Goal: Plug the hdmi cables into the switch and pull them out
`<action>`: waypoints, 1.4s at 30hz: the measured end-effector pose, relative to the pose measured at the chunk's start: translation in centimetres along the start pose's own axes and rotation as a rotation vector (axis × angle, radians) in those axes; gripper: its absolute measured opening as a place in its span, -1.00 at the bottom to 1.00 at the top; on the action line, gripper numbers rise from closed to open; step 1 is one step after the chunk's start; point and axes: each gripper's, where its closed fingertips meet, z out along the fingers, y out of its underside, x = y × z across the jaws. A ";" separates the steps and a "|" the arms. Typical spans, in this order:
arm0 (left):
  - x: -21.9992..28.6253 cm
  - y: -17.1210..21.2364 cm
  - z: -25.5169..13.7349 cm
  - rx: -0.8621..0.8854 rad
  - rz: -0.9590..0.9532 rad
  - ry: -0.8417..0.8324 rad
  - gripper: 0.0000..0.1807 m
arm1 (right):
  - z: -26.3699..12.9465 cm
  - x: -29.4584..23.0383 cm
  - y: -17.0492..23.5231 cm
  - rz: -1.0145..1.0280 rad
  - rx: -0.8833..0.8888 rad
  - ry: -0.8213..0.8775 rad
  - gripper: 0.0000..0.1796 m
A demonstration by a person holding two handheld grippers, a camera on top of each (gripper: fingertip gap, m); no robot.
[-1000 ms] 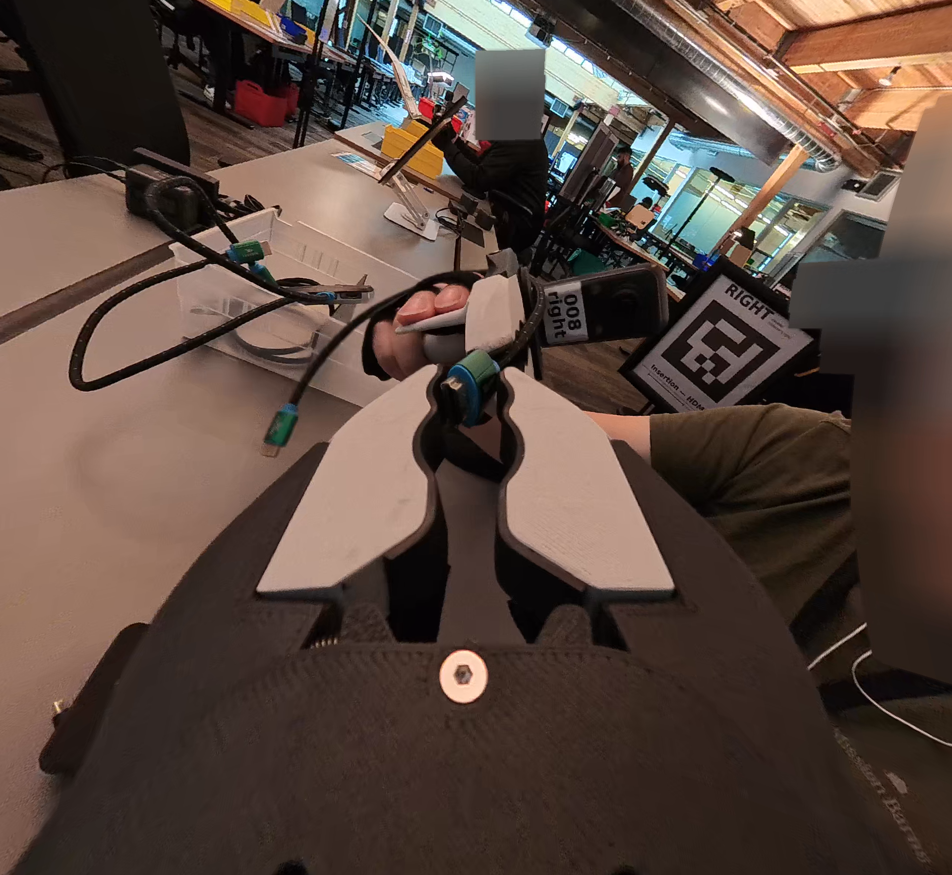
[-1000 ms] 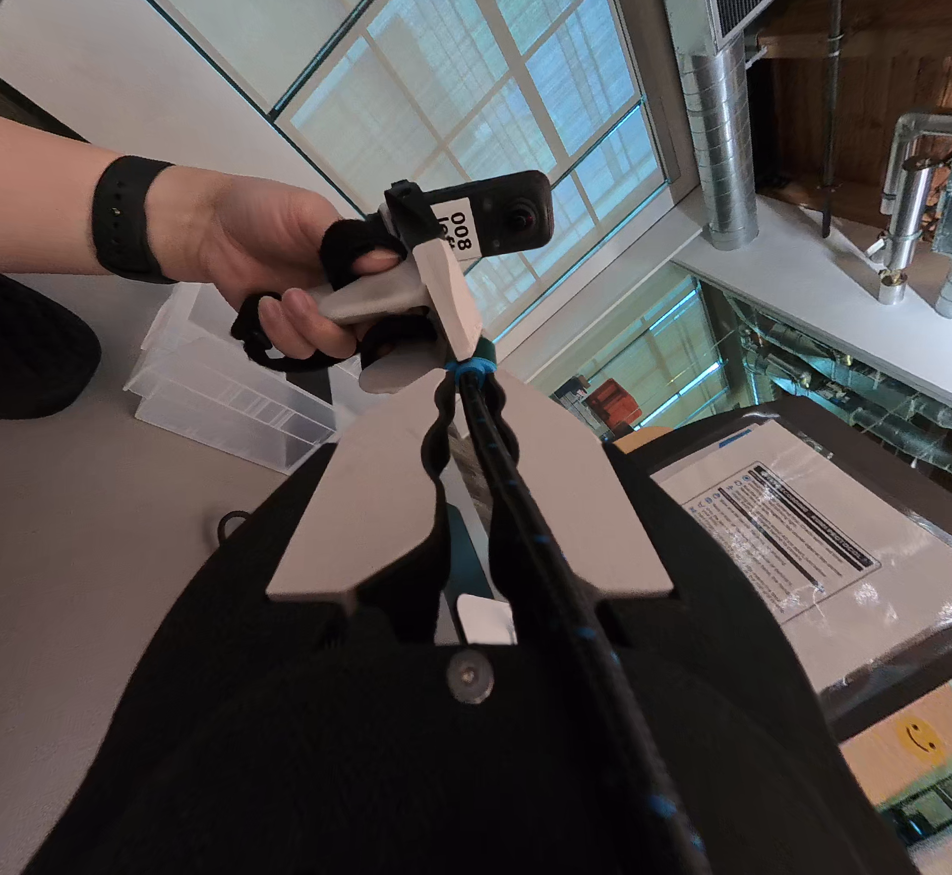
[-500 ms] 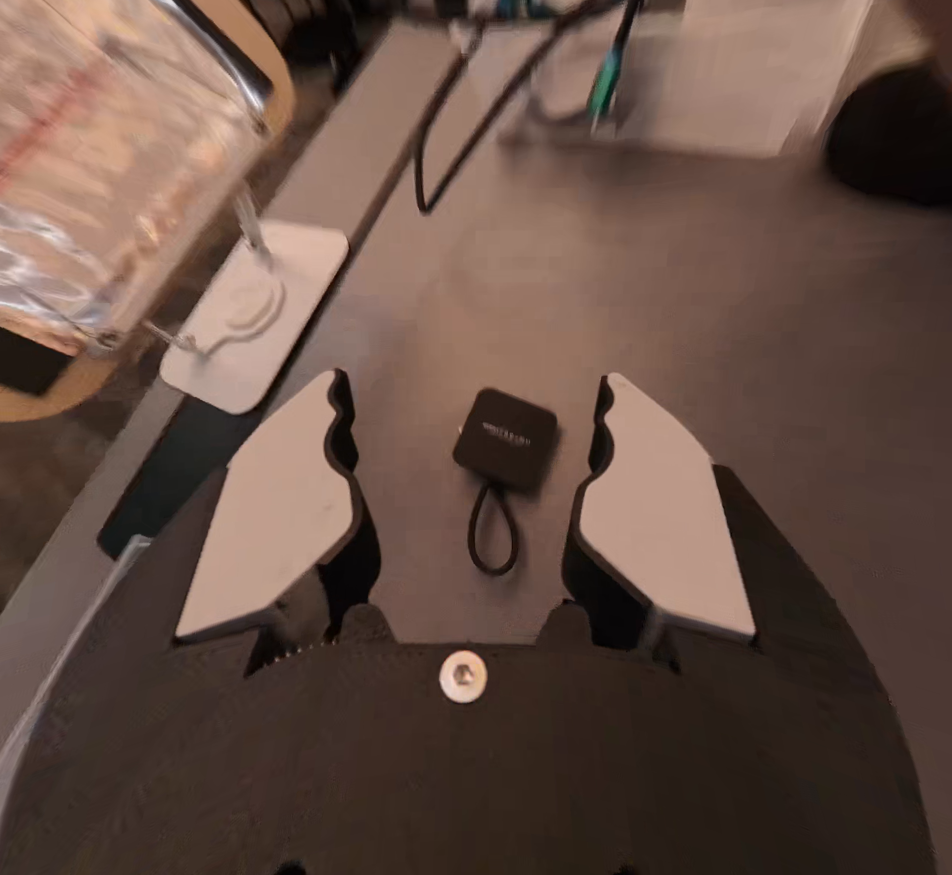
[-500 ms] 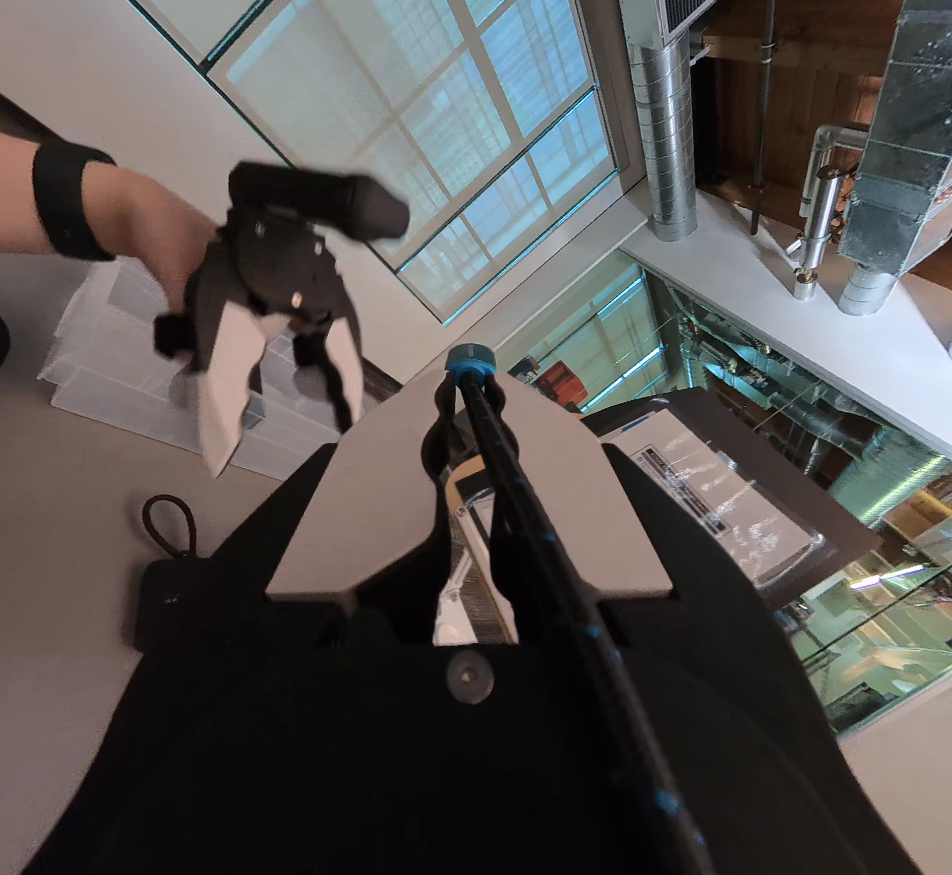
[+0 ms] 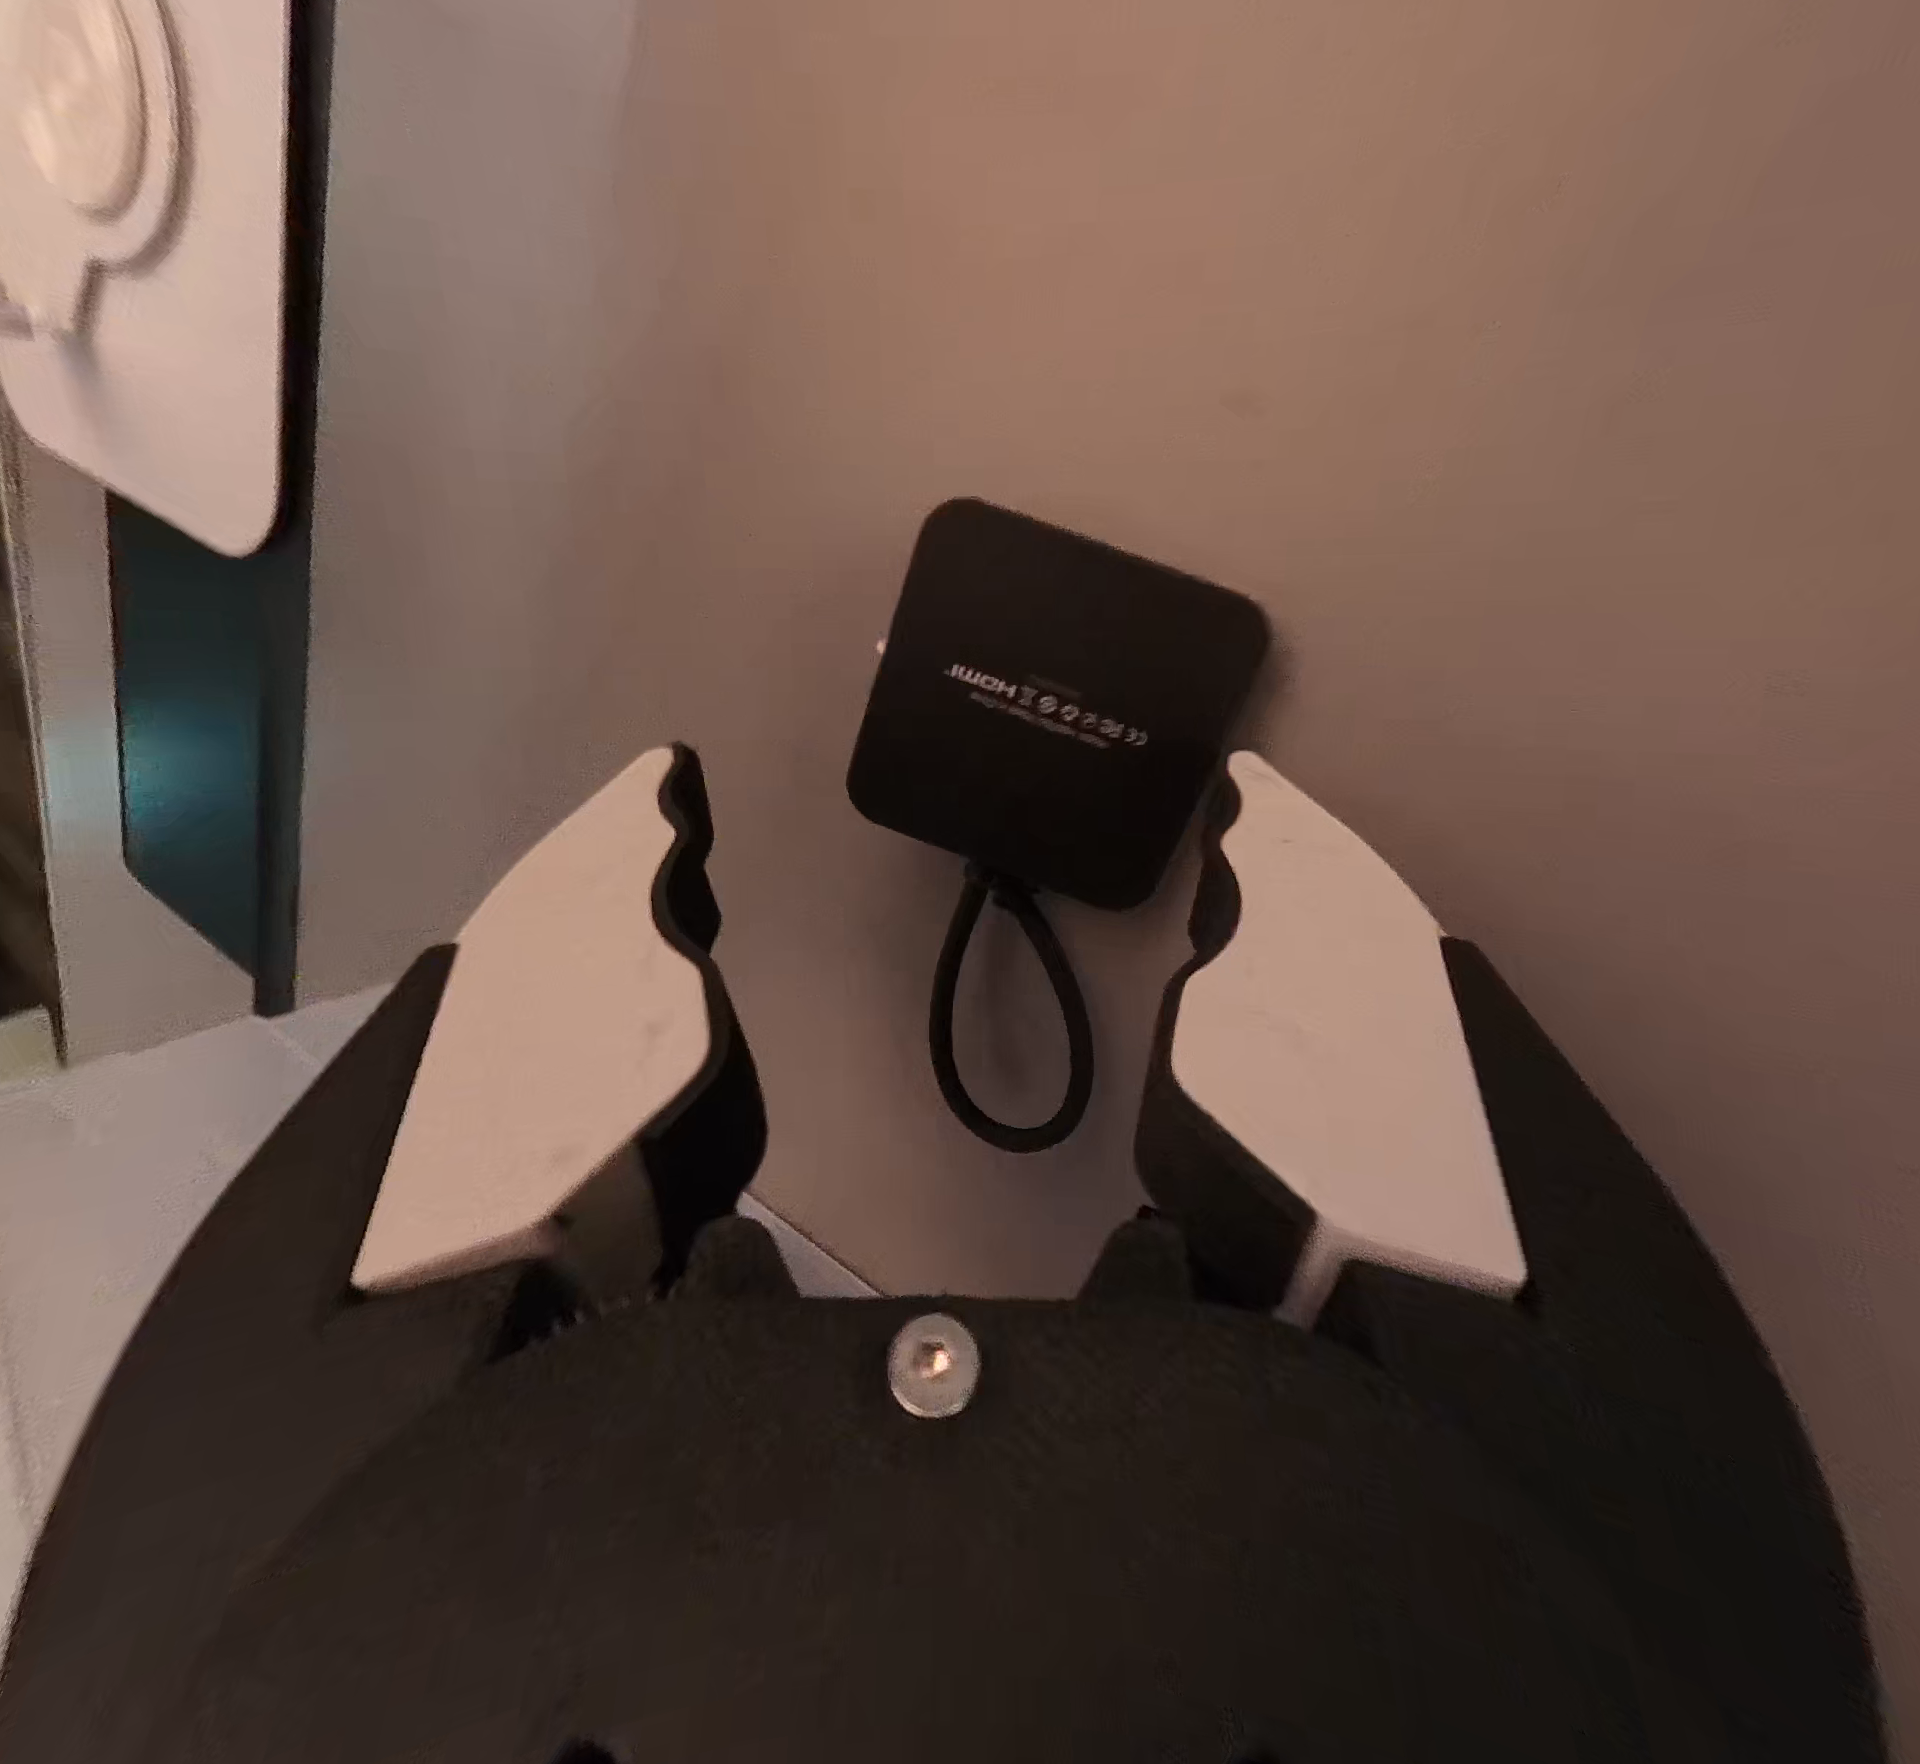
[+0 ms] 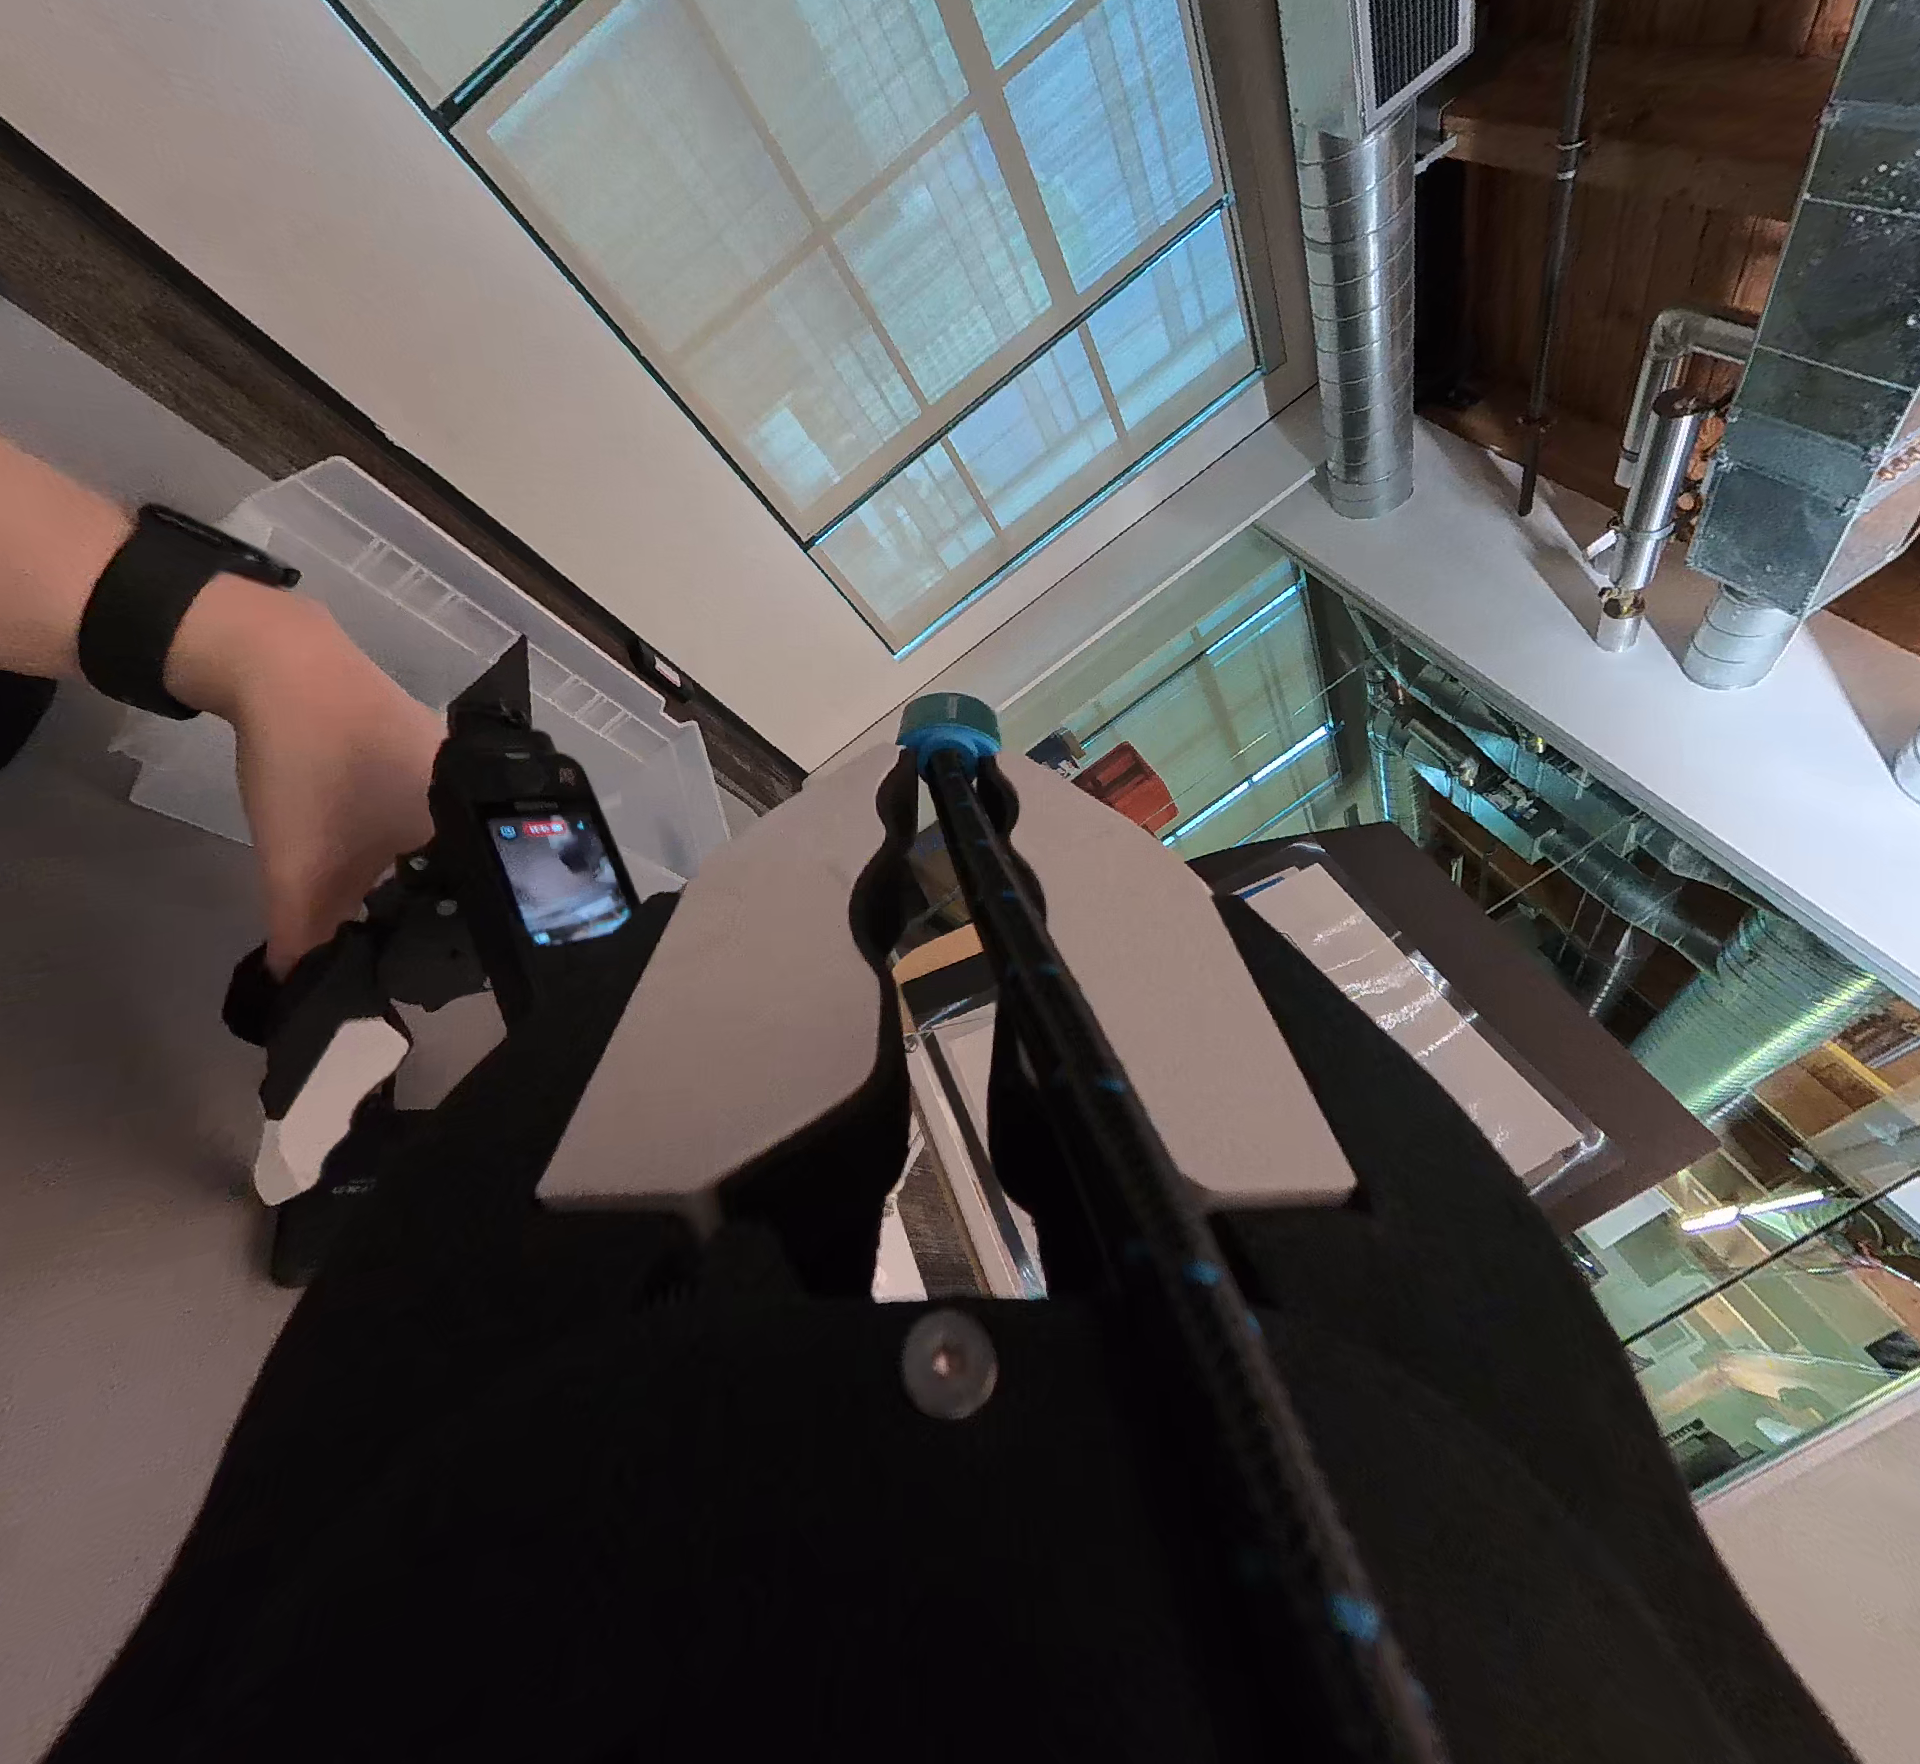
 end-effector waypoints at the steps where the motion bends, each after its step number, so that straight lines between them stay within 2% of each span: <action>1: 0.1 0.3 0.4 -0.017 -0.017 0.015 0.02 | 0.0 0.0 -0.1 -0.002 0.001 -0.004 -0.88; 4: 0.5 0.0 0.7 0.006 -0.049 0.059 -0.01 | 0.0 -0.1 -0.1 -0.008 -0.008 -0.011 -0.88; 7: 1.4 -0.1 0.7 0.015 -0.081 0.123 -0.19 | 0.0 -0.1 0.0 0.000 -0.005 -0.015 -0.88; 9: 1.8 0.3 0.6 -0.014 -0.126 0.149 -0.21 | 0.0 -0.1 0.1 0.002 -0.008 -0.015 -0.88; 16: 3.0 1.9 -0.2 -0.178 -0.173 0.185 -0.16 | 0.0 -0.1 0.2 0.010 -0.014 -0.021 -0.88; 20: 2.1 1.7 0.0 -0.188 -0.187 0.127 0.02 | 0.1 -0.3 0.4 0.002 -0.025 -0.029 -0.88; 24: 2.7 1.1 0.3 -0.163 -0.244 0.192 0.10 | 0.1 -0.2 0.4 -0.009 -0.029 -0.027 -0.88; 32: 2.6 0.0 0.7 -0.104 -0.257 0.212 -0.26 | -0.4 0.3 0.3 -0.008 -0.026 -0.013 -0.88; 35: 2.5 0.2 0.8 -0.119 -0.288 0.206 -0.25 | -0.4 0.3 0.3 -0.011 -0.030 -0.016 -0.88; 38: 2.1 0.3 0.9 -0.123 -0.314 0.190 -0.05 | -0.3 0.1 0.4 -0.018 -0.040 -0.022 -0.88; 42: 2.9 0.0 1.2 -0.119 -0.385 0.276 -0.11 | -0.1 -0.3 0.7 -0.033 -0.054 -0.036 -0.88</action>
